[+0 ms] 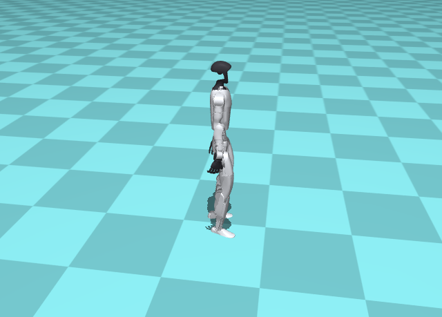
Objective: In place motions
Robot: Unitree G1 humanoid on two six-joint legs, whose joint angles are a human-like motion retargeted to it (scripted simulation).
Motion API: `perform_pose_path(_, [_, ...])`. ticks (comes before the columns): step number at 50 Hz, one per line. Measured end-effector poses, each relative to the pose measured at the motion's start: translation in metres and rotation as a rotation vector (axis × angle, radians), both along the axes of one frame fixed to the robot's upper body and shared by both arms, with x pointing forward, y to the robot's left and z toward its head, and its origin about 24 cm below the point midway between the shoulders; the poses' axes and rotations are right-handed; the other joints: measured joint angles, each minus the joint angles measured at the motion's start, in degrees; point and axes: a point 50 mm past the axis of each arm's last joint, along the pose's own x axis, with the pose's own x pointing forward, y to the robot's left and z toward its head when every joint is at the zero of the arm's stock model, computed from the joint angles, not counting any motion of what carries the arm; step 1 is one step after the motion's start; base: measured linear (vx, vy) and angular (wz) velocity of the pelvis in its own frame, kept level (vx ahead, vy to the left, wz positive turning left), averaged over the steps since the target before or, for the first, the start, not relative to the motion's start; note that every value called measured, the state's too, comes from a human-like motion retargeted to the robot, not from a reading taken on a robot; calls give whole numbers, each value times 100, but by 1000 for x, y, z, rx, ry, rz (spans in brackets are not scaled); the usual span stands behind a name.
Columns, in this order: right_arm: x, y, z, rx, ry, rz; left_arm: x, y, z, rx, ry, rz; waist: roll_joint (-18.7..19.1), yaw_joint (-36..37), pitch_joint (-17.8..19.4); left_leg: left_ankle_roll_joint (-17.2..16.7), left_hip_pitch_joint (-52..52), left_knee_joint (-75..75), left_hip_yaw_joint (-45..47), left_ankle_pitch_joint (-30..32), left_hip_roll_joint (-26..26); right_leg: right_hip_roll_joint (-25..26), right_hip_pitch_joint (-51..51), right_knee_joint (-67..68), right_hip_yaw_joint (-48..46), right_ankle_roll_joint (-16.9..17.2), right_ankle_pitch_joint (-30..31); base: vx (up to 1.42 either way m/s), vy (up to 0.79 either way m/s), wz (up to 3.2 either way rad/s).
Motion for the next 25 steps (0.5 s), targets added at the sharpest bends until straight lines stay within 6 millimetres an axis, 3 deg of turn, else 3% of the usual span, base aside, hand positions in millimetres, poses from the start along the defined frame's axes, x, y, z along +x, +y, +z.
perform_pose_path(3, [2,-1,0,-7,-5,-13,-1,-2,0,1,10,29,-79,167,15,100,-68,221,-105,147,-82,-80,-104,26,265,94,112,-1,0,-95])
perform_pose_path(6, [2,-4,0,-17,-11,-18,6,-3,-1,-1,-11,-19,-127,413,82,235,-163,345,-981,414,-379,-127,-245,71,659,167,264,-1,5,-158])
perform_pose_path(10, [1,-8,1,-29,-12,-11,24,-5,-4,13,-71,-82,-94,811,287,-103,39,25,-1985,713,-570,93,-471,120,1593,163,516,-3,8,-216])
perform_pose_path(14, [5,-12,1,-48,-22,-11,50,-1,-4,53,-139,-179,62,185,256,75,314,-514,-821,505,-249,211,-726,78,1837,59,834,-20,5,-83])
perform_pose_path(16, [6,-14,1,-54,-29,-7,60,3,-3,74,-160,-227,256,-118,207,-105,394,-774,-352,514,-36,432,-944,113,1953,-148,860,-25,6,-152])
perform_pose_path(18, [6,-15,2,-57,-34,0,69,11,-1,88,-169,-272,461,-276,213,-274,383,-884,138,547,210,469,-1127,203,1432,-476,652,-29,4,-252])
perform_pose_path(20, [8,-15,2,-56,-39,-3,79,24,2,104,-173,-323,646,-418,250,-326,384,-951,610,527,420,249,-1145,238,133,-786,305,-47,-4,-287])
perform_pose_path(22, [7,-14,2,-46,-31,-8,89,37,7,135,-169,-372,685,-341,279,-345,477,-1059,1244,486,484,69,-1053,231,-1036,-871,14,-38,0,-347])
perform_pose_path(25, [2,-16,3,-26,4,-8,90,52,11,192,-134,-419,691,-214,240,-334,674,-1177,2179,342,510,-73,-1093,409,-1793,-748,-223,-26,-13,-362])
